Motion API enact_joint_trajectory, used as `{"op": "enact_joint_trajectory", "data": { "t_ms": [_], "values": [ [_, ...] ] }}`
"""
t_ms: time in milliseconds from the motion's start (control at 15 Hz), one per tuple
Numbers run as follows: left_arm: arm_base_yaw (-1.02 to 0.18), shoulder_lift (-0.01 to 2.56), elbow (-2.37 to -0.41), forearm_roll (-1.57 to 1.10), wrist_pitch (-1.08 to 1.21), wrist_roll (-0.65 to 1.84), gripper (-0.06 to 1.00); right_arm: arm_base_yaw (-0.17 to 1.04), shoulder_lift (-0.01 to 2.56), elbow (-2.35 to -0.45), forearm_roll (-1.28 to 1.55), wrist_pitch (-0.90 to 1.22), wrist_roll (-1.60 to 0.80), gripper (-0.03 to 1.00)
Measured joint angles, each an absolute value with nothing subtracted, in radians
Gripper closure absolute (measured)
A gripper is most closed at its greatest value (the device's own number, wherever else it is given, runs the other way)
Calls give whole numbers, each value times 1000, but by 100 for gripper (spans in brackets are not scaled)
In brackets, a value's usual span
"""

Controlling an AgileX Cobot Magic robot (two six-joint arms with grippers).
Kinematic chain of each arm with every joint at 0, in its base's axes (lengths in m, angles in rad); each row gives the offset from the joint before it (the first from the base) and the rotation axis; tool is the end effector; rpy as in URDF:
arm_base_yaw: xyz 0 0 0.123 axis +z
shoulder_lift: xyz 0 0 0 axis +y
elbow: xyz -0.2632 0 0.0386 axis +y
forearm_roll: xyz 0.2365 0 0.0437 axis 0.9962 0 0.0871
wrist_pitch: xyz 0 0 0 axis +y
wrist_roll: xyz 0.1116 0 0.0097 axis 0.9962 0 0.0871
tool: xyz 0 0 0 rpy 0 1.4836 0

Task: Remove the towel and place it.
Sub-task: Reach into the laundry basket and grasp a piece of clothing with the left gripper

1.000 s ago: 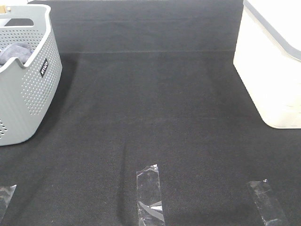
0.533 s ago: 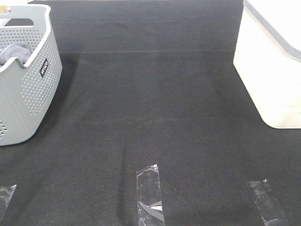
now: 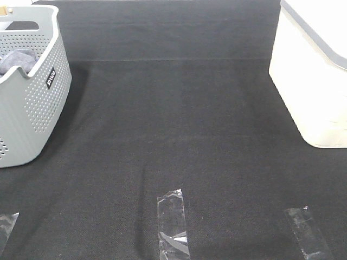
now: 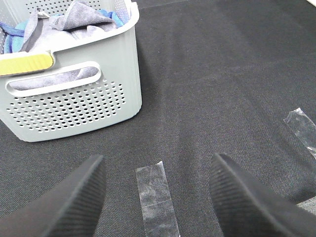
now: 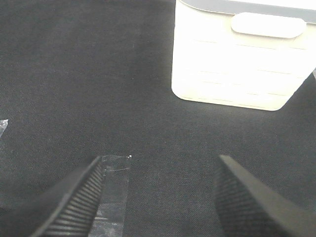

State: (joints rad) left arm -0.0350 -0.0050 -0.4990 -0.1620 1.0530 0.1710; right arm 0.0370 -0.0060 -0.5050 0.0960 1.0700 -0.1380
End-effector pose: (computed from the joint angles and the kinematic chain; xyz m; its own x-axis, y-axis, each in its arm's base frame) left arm 0.0216 -0.0165 0.2639 -0.4239 0.1042 -0.8997 0.1994 0.9797 0.0195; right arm 0.0206 0.0102 0.2632 -0.4403 -0.1077 -0.8914 -0.1528 0.9873 -0.0438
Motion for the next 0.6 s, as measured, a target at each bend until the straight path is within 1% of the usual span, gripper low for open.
{"op": "enact_joint_trajectory", "data": {
  "t_ms": [333, 600],
  "values": [
    [-35, 1, -511, -162, 1020, 171, 35, 37, -6, -505, 96, 1070, -138, 35],
    [-35, 145, -521, -121, 739, 171, 35, 37, -6, -505, 96, 1070, -138, 35]
  ]
}}
